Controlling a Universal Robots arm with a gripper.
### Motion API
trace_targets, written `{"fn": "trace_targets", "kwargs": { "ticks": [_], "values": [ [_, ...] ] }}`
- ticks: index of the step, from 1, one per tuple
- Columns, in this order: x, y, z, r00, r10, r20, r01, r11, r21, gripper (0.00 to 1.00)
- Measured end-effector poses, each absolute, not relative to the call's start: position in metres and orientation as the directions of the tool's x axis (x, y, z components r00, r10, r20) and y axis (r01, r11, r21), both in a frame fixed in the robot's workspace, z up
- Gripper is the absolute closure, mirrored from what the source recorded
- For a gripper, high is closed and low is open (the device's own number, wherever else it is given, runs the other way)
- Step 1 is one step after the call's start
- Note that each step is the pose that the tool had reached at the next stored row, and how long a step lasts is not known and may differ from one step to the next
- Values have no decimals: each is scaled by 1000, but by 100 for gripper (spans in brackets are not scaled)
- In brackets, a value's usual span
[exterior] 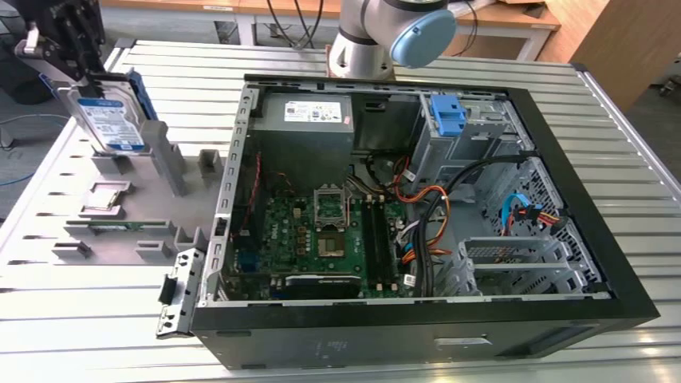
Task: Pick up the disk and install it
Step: 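Pick up the disk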
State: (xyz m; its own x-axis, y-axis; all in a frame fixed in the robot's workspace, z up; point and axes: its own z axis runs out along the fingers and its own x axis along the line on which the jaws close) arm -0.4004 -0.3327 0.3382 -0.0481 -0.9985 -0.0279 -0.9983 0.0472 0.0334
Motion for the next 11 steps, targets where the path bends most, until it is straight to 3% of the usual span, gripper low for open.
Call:
{"fn": "trace_targets", "kwargs": {
  "ticks": [11],
  "values": [
    [-400, -333, 347, -48, -998, -28, -998, 47, 33, 65]
  ]
}}
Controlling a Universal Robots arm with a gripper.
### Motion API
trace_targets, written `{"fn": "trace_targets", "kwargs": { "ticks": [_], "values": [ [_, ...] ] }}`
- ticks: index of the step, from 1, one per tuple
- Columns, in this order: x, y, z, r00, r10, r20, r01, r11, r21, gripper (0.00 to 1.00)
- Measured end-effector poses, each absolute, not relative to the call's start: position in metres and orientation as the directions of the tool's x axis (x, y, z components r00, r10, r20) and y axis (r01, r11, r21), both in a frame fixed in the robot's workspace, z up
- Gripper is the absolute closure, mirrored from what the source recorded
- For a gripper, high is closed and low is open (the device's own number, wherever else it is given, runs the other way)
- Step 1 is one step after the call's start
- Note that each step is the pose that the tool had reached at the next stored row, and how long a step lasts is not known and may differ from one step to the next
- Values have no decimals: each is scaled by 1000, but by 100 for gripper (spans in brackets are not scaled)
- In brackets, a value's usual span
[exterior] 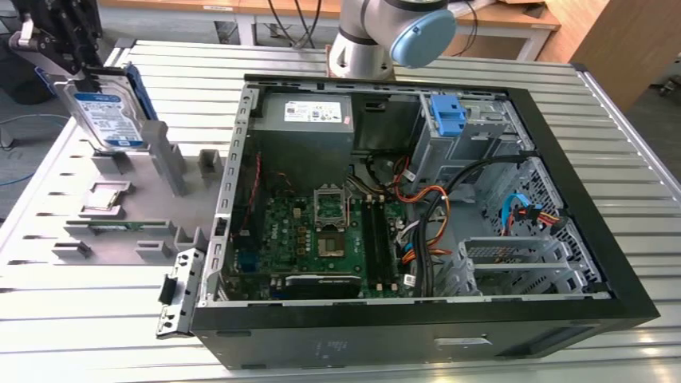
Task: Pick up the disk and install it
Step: 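Pick up the disk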
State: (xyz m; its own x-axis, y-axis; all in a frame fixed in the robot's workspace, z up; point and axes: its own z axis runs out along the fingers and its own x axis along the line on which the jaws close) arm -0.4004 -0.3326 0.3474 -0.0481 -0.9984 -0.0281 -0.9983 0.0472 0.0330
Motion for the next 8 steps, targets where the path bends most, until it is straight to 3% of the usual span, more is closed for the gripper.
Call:
{"fn": "trace_targets", "kwargs": {
  "ticks": [8],
  "values": [
    [-400, -333, 352, -48, -998, -28, -998, 47, 33, 65]
  ]
}}
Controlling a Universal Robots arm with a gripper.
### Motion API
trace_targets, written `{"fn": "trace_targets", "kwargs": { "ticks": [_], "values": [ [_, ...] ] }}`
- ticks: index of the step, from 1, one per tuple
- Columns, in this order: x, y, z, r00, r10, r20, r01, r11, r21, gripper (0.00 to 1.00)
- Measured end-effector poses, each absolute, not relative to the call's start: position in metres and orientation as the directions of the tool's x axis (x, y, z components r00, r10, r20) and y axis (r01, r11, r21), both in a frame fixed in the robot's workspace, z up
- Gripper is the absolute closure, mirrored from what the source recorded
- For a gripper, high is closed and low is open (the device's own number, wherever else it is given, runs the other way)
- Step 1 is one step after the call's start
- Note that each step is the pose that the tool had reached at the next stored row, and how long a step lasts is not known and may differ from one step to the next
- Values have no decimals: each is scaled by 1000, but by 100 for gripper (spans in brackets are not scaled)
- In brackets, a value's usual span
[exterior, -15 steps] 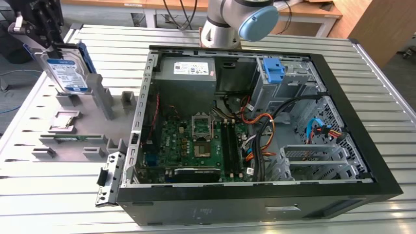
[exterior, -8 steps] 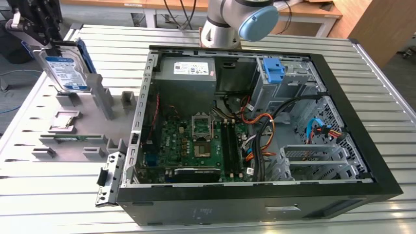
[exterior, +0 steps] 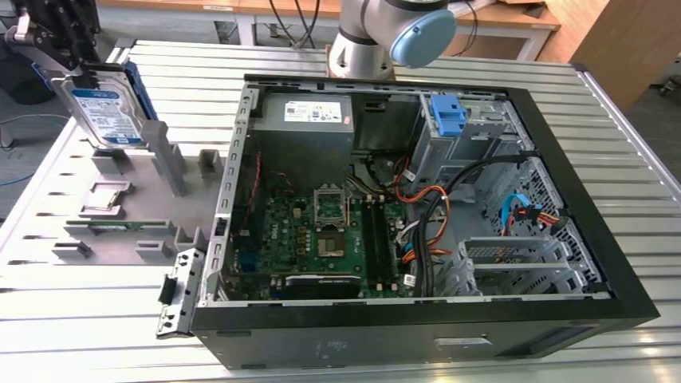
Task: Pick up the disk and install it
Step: 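Pick up the disk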
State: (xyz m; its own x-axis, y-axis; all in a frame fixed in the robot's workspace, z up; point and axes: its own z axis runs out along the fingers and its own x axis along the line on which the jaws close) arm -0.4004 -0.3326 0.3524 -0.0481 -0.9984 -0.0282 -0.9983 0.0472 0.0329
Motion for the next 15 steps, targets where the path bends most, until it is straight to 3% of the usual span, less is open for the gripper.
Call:
{"fn": "trace_targets", "kwargs": {
  "ticks": [15],
  "values": [
    [-400, -333, 356, -48, -998, -28, -998, 47, 33, 65]
  ]
}}
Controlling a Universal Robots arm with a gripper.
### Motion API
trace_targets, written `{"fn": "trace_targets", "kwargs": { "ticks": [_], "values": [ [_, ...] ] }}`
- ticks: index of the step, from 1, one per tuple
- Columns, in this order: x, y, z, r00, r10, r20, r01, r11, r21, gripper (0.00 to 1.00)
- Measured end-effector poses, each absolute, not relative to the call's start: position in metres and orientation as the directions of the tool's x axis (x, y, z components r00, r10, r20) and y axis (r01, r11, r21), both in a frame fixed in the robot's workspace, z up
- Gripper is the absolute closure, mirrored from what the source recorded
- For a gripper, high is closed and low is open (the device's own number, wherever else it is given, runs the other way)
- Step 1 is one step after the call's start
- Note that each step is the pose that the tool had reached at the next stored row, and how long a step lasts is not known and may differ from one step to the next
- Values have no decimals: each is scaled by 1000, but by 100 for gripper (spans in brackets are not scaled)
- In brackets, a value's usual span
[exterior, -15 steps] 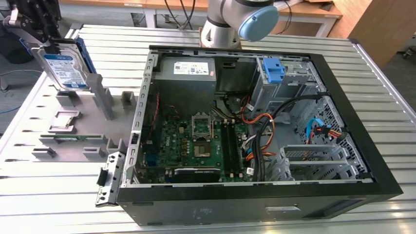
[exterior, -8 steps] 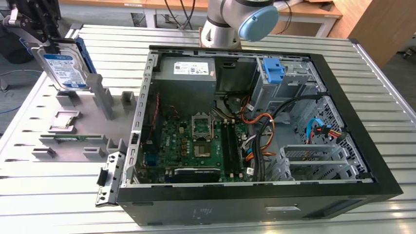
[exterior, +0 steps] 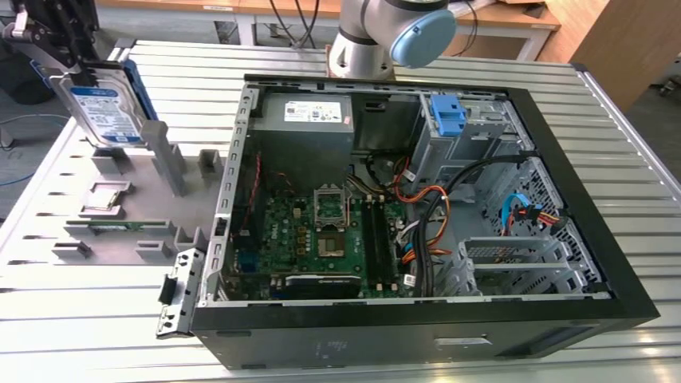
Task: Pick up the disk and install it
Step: 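Pick up the disk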
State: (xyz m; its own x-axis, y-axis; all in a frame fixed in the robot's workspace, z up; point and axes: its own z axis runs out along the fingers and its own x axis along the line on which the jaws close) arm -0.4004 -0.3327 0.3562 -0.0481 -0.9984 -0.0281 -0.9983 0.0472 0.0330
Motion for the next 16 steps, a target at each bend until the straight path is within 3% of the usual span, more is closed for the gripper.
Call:
{"fn": "trace_targets", "kwargs": {
  "ticks": [16],
  "values": [
    [-400, -333, 361, -48, -998, -28, -998, 47, 33, 65]
  ]
}}
